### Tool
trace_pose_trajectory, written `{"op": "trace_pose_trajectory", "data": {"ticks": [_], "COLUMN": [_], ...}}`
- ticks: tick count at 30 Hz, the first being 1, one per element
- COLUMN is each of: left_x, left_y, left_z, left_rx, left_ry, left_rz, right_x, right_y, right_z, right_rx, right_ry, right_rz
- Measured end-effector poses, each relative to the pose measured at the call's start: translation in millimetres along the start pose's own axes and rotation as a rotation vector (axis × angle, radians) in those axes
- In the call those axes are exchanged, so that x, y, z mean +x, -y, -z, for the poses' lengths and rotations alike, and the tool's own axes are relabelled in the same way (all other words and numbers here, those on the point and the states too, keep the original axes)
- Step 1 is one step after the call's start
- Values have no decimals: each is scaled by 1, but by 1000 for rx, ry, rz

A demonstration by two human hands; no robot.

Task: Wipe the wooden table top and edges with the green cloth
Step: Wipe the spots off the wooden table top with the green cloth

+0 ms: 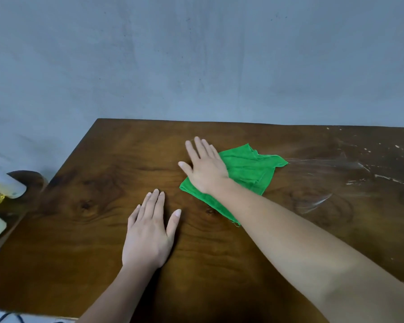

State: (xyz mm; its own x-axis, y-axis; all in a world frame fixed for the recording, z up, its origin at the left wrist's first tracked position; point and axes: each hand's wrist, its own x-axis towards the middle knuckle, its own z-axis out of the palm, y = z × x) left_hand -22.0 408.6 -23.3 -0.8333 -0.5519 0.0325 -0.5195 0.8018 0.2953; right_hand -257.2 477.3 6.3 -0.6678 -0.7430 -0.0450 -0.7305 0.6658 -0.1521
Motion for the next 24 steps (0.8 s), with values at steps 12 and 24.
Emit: {"op": "trace_pose_trajectory", "data": {"ticks": [12, 24], "left_x": [2, -1], "left_y": [1, 2], "left_z": [-3, -1], "left_rx": [38, 32], "left_ry": [-10, -25], "left_rz": [1, -5], "right_x": [8, 66], "right_y": [-24, -19], "right_z": [-5, 15], "right_rx": [-6, 91], "right_ry": [71, 66], "right_rz": [-260, 94]}}
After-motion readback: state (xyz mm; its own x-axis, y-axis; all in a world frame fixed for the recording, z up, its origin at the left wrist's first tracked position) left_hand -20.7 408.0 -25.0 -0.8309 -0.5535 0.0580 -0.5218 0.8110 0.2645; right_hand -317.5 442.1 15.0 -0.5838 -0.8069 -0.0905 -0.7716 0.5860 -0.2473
